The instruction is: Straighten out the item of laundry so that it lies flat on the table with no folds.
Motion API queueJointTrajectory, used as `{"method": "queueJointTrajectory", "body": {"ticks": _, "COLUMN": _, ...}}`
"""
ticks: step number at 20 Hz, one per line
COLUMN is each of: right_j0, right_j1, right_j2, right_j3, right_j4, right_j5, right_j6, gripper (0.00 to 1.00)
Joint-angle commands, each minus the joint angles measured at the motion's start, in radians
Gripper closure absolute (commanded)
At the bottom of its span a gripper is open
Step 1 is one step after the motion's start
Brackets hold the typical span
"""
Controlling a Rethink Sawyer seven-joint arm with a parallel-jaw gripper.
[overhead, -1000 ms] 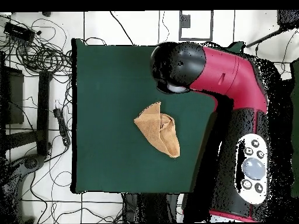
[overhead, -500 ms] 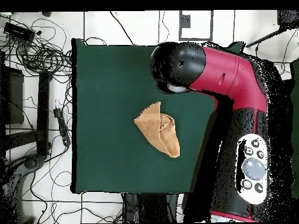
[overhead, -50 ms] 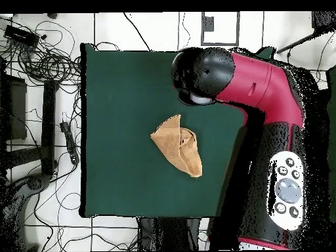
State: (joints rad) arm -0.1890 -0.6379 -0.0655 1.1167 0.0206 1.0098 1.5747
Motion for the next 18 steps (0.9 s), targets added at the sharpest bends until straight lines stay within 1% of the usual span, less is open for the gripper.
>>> {"method": "queueJointTrajectory", "body": {"ticks": 1, "right_j0": -0.011, "right_j1": 0.037, "right_j2": 0.046, "right_j3": 0.127, "right_j4": 0.009, "right_j5": -0.03, "right_j6": 0.136, "gripper": 1.0}}
{"method": "queueJointTrajectory", "body": {"ticks": 8, "right_j0": -0.017, "right_j1": 0.031, "right_j2": 0.052, "right_j3": 0.142, "right_j4": 0.015, "right_j5": -0.031, "right_j6": 0.14, "gripper": 1.0}}
{"method": "queueJointTrajectory", "body": {"ticks": 11, "right_j0": -0.012, "right_j1": 0.04, "right_j2": 0.038, "right_j3": 0.129, "right_j4": 0.019, "right_j5": 0.023, "right_j6": 0.171, "gripper": 1.0}}
{"method": "queueJointTrajectory", "body": {"ticks": 13, "right_j0": -0.018, "right_j1": 0.03, "right_j2": 0.043, "right_j3": 0.147, "right_j4": 0.017, "right_j5": -0.04, "right_j6": 0.166, "gripper": 1.0}}
{"method": "queueJointTrajectory", "body": {"ticks": 15, "right_j0": -0.024, "right_j1": 0.028, "right_j2": 0.047, "right_j3": 0.159, "right_j4": 0.033, "right_j5": -0.023, "right_j6": 0.176, "gripper": 1.0}}
{"method": "queueJointTrajectory", "body": {"ticks": 18, "right_j0": -0.029, "right_j1": 0.028, "right_j2": 0.056, "right_j3": 0.16, "right_j4": 0.027, "right_j5": -0.007, "right_j6": 0.143, "gripper": 1.0}}
